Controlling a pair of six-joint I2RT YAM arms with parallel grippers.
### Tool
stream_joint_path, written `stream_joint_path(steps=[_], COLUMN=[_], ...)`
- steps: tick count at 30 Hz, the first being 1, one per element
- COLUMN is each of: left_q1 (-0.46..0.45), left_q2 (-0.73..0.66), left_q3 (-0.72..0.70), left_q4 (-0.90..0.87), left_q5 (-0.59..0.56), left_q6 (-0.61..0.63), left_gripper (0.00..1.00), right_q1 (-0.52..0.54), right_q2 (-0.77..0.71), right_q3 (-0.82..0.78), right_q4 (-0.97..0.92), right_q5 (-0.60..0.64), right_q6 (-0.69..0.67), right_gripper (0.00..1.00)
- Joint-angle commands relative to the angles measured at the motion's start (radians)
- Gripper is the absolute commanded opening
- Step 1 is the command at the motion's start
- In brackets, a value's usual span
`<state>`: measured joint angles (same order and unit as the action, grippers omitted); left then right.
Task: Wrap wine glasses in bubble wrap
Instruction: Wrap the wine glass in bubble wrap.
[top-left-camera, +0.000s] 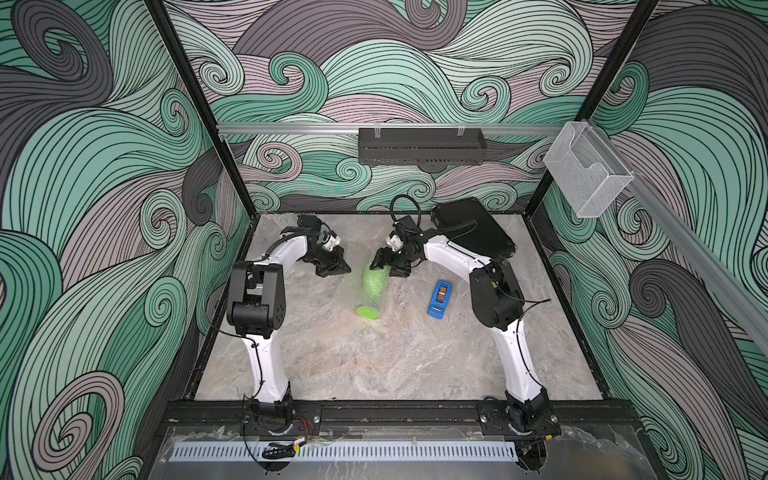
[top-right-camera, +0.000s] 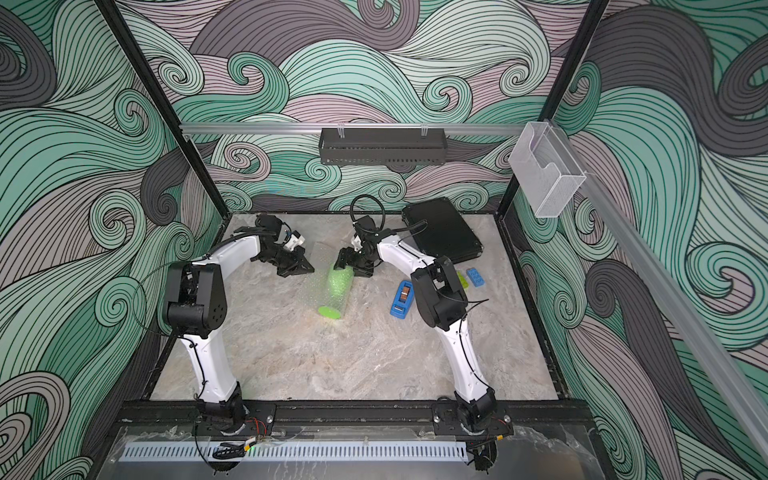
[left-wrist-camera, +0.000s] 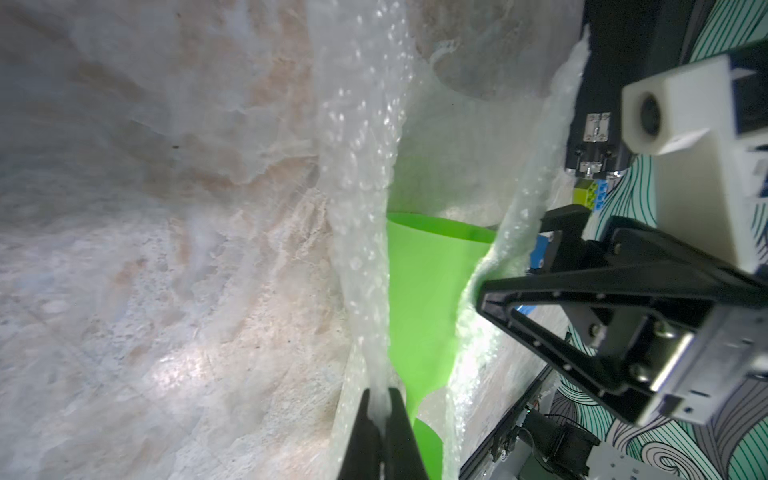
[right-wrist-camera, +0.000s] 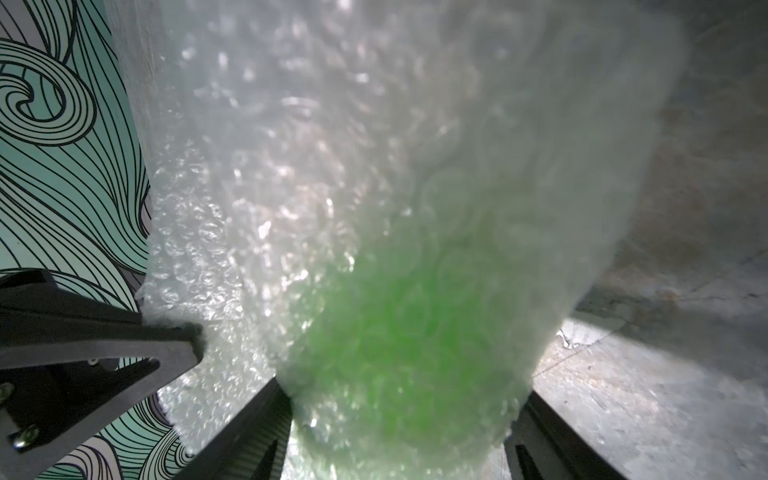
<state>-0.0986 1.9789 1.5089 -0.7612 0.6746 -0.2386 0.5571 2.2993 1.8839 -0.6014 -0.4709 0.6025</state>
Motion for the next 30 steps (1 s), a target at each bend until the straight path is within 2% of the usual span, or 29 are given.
stream_joint_path(steps=[1,18,30], left_q1=[-0.017,-0.136,-0.170], left_q2=[-0.040,0.002,0.068], left_q3=[-0.007,-0.002,-0.037], left_q4=[0.023,0.080,0.173], left_q5=[0.066,0.151,0.174], left_q6=[-0.028,-0.087,-0.173], left_gripper=[0.00,0.00,0.02], right_q1=[0.001,0.004,0.005], right_q2=[-0.001,-0.004,-0.024], right_q3=[-0.042,-0.078,-0.109], right_q4=[-0.070,-0.052,-0.027], right_q5=[0.072,0.074,0.067], right_q6=[-0.006,0.003,0.014], right_gripper=[0.78,0.77,0.76])
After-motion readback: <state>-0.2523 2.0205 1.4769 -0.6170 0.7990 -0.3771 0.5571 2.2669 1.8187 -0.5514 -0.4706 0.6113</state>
